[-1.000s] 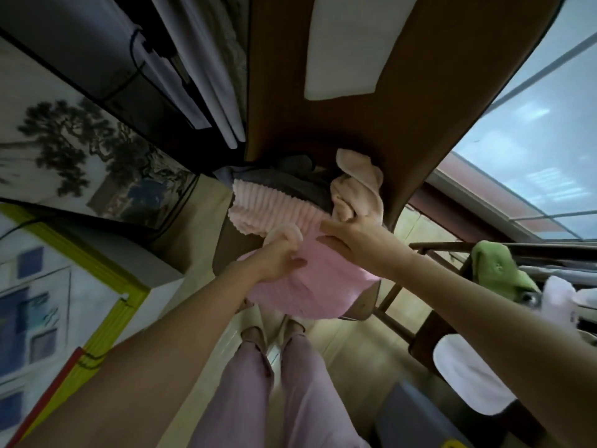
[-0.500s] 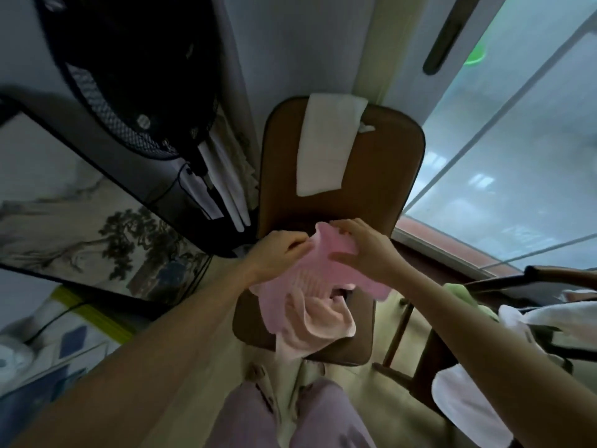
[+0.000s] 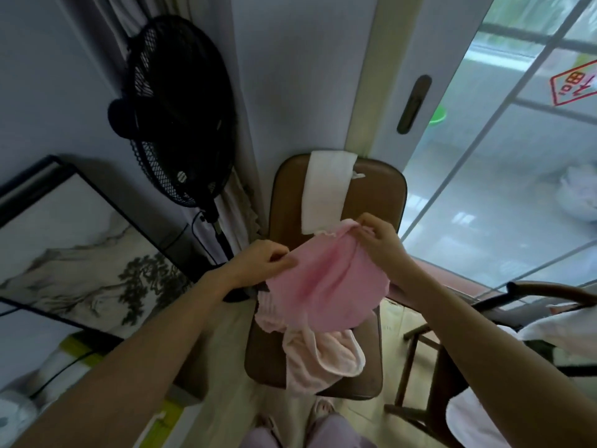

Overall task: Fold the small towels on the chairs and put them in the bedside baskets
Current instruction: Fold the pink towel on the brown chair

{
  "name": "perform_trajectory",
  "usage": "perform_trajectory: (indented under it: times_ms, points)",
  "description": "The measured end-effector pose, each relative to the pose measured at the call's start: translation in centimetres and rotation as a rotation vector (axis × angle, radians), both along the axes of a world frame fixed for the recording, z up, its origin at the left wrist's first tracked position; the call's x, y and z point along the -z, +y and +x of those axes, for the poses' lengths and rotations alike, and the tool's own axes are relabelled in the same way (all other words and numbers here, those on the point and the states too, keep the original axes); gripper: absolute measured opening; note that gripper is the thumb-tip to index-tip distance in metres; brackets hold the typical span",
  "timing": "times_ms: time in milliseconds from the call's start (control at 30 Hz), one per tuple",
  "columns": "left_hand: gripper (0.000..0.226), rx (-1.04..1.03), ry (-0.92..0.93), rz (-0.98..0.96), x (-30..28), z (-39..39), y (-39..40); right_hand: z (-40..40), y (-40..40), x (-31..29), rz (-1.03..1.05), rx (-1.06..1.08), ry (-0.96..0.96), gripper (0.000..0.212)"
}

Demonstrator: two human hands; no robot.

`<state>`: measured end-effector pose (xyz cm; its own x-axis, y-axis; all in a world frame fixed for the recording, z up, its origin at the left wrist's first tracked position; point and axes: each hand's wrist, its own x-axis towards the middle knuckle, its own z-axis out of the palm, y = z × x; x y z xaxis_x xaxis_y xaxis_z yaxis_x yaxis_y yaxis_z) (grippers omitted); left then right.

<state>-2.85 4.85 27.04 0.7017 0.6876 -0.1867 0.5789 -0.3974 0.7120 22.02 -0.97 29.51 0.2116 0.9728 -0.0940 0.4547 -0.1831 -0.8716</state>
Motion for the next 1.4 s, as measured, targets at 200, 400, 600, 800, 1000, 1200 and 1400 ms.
perform_trajectory:
  times_ms: [200, 400, 600, 800, 1000, 1200, 1400]
  points:
    - [0.047, -0.217, -0.176, -0.117, -0.1, -1.2, 0.1, 1.3, -1.4, -0.1, -0.111, 0.163, -0.036, 0.021]
    - [0.038, -0.042, -0.271, -0.194, -3.6, 2.3, -1.7, -1.7, -1.9, -1.4, -0.106, -0.16, 0.029, 0.062]
    - [0.037, 0.105, -0.31, -0.129, -4.8, 2.7, -2.7, -4.7, -2.3, -1.3, -0.102, -0.416, 0.062, 0.019]
    - [0.027, 0.023, -0.242, -0.127, -4.7, 0.3, -2.2, -5.4, -2.1, -1.0, -0.065, -0.253, -0.006, 0.012]
    - [0.021, -0.187, -0.26, -0.287, -3.3, -2.5, -2.3, -3.2, -2.4, -0.1, -0.182, -0.03, -0.111, 0.011]
    - [0.022, -0.401, -0.304, -0.237, -2.8, -0.6, -2.8, -2.1, -2.1, -0.2, -0.602, -0.17, -0.591, 0.034]
    - [0.029, -0.425, -0.394, -0.357, -3.6, 1.4, -3.9, -2.0, -2.9, -2.5, -0.301, 0.023, 0.141, 0.009]
